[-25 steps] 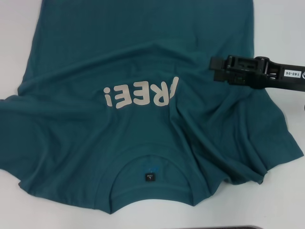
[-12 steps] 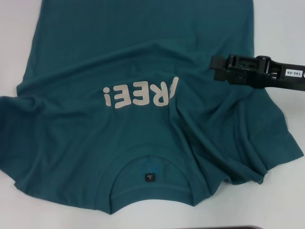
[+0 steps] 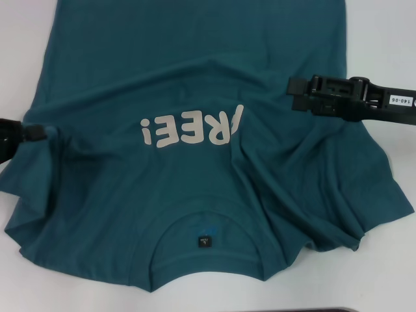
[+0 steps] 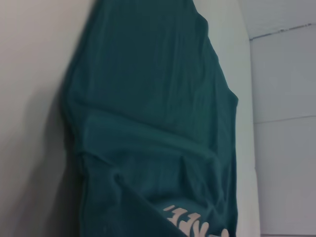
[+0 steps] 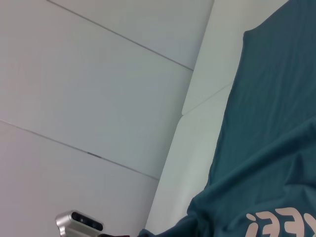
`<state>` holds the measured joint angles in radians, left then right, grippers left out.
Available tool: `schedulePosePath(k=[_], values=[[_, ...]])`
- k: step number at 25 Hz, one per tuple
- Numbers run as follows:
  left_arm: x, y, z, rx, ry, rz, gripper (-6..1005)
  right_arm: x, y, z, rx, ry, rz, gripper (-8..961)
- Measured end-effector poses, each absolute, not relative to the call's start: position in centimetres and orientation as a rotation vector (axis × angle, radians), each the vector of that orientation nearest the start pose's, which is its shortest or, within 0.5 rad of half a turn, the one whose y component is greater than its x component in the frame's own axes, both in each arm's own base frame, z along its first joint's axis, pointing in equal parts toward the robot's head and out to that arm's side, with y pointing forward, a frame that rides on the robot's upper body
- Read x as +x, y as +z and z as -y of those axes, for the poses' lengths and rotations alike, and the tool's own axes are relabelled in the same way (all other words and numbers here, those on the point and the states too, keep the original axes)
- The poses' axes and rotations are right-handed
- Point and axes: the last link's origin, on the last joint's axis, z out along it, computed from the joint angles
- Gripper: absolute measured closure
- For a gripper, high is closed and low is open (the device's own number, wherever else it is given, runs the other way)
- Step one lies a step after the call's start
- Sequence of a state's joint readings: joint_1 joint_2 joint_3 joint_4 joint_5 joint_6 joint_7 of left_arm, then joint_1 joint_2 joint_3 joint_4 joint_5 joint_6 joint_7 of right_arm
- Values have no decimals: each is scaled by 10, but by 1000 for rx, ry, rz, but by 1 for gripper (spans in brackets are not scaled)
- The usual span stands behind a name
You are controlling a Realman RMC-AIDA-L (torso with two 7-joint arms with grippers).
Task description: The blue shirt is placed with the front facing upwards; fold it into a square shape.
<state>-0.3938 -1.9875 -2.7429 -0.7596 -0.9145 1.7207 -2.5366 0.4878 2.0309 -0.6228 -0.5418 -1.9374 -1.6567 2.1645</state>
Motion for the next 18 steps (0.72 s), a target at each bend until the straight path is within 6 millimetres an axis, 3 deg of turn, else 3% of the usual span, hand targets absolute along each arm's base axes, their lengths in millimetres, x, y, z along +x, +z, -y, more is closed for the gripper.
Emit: schedulePosePath(k=[18], values=[[-308,34,-300,1998,873,-2316,985,277,10,-310,-2349,1030,-1876,68]])
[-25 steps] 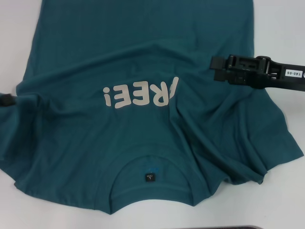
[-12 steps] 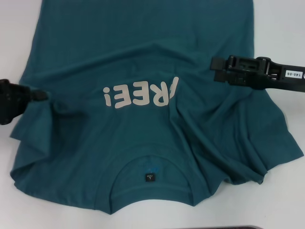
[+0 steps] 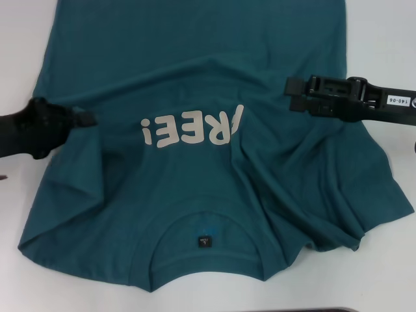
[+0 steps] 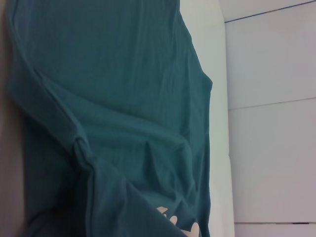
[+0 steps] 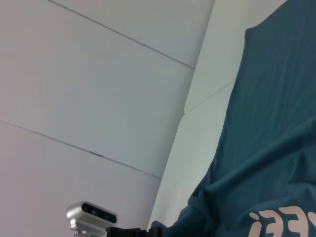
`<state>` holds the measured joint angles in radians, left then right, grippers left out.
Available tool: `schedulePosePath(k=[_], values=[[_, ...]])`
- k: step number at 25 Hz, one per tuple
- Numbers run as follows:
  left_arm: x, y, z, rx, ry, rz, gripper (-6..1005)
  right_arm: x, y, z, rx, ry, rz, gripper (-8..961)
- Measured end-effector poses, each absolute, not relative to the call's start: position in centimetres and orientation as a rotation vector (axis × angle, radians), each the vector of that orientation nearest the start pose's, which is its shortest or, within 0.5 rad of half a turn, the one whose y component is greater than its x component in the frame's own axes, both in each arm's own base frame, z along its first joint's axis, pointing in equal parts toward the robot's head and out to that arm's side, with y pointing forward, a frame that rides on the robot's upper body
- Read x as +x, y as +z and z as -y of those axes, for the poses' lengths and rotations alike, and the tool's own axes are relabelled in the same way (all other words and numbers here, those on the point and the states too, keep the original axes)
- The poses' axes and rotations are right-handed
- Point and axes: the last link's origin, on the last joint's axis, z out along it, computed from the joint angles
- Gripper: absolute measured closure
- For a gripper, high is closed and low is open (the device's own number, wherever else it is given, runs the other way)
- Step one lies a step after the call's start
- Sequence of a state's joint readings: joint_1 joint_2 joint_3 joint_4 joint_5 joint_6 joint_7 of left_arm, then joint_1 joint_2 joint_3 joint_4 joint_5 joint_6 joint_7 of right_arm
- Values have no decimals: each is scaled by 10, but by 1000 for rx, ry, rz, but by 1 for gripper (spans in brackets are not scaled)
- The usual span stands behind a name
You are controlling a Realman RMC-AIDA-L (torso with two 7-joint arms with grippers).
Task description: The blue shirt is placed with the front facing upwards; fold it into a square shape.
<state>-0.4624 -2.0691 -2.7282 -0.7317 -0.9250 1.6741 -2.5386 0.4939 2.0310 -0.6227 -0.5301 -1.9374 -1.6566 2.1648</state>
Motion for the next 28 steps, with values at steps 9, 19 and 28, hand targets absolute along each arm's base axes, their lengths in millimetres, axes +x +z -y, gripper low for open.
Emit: schedulePosePath(k=[9,19,28], values=[[-302,20,-307,2128,721,-2246,938,279,10,-308,-2340,1032,-1885,68],[-279,25,-309,2227,587,-2097,631,279,10,-309,-2340,1025,-1882,68],[-284,24,-309,2183,507,-2181,245,282,12,-310,-2331,1013,-1881,68]])
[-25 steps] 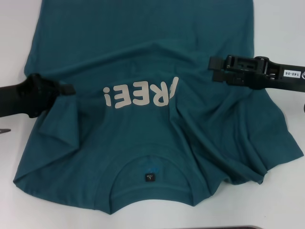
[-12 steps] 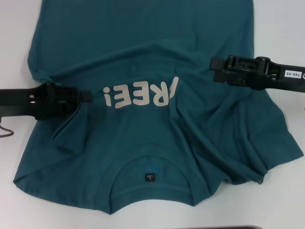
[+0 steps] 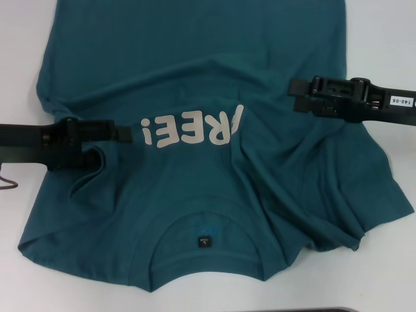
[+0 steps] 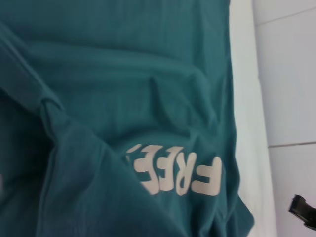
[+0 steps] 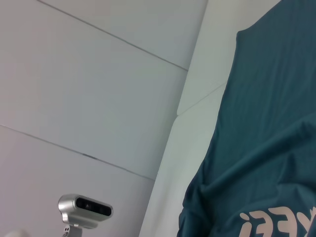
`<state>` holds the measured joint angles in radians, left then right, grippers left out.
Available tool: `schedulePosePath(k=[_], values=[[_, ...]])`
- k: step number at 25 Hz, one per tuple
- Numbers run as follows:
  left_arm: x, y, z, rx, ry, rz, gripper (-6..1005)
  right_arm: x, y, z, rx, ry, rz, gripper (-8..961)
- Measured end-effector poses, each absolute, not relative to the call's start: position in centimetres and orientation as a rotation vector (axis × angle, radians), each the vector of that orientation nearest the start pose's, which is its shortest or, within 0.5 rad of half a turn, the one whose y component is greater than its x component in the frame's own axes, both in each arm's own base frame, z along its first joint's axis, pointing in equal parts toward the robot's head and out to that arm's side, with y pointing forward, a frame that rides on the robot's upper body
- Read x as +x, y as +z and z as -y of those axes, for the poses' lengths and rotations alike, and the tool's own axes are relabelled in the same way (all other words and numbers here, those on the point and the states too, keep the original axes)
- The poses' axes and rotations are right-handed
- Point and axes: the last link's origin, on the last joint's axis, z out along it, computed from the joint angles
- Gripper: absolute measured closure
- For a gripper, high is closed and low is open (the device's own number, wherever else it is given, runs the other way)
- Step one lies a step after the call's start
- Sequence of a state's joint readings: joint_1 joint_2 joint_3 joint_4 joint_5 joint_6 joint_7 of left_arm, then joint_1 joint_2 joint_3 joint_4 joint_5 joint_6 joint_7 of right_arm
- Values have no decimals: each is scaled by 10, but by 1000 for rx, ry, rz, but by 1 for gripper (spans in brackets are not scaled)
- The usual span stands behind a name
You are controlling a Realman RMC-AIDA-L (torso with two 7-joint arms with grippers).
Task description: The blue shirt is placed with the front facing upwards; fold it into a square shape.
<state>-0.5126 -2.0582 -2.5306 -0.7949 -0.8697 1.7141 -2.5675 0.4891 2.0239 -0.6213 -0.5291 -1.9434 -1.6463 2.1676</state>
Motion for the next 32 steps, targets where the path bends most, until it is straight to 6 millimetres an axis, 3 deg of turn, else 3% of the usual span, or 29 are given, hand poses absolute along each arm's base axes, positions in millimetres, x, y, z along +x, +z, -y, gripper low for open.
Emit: schedulePosePath(k=[11,19,24,32], values=[[-286,30,-306,-2199,-536,2223,150,283,13,-311,-2322,1006,-1878,68],[-290,31,-313,-2142,-494,2221,153,282,12,-312,-2322,1000,-1885,68],[-298,40,-312,-2102,-460,2219,156,282,13,-313,-2318,1004,-1885,68],[-294,54,-321,-2094,-394,2150,157,281,13,-313,-2322,1003,-1882,68]])
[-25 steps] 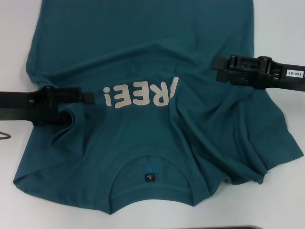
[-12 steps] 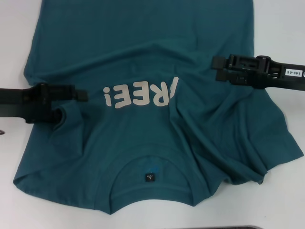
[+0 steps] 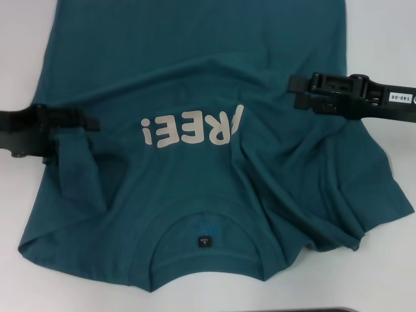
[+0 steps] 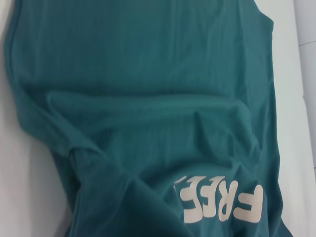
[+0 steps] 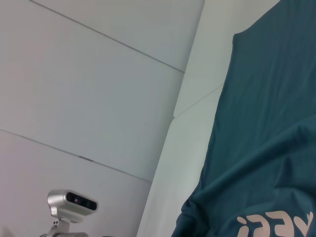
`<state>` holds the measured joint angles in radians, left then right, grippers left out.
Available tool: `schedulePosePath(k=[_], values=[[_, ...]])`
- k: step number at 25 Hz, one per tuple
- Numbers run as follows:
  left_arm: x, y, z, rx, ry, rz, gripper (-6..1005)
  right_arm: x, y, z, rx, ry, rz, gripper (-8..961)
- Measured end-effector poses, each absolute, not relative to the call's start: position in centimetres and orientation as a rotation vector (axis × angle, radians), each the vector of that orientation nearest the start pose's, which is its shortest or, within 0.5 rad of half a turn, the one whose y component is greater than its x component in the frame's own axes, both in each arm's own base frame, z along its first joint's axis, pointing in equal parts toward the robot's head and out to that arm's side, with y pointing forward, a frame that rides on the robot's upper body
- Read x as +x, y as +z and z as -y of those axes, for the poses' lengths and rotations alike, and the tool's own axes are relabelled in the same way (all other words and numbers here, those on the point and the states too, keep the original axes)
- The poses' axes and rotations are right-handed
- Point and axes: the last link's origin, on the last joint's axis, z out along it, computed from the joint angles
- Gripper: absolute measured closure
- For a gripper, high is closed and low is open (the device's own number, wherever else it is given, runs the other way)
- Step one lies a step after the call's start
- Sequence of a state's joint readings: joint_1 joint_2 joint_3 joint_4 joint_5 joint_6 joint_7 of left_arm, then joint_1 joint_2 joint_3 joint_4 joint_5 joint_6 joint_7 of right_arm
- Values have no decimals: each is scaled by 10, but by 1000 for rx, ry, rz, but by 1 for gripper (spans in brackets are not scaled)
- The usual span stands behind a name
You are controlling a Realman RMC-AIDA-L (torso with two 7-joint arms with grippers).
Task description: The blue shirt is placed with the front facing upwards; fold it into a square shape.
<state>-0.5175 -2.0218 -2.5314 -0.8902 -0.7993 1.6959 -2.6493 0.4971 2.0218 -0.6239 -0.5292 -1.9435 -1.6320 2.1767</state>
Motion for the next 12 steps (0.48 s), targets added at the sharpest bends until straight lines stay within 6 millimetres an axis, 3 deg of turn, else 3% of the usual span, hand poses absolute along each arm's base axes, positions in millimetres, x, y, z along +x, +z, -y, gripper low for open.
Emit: schedulePosePath(k=[5,12], values=[[-275,64,-332,2390,404,-2245,156,281,13,-313,-2320,1004,-1883,68],[-252,60,-337,2459,312,-2122,156,281,13,-313,-2321,1005,-1884,68]])
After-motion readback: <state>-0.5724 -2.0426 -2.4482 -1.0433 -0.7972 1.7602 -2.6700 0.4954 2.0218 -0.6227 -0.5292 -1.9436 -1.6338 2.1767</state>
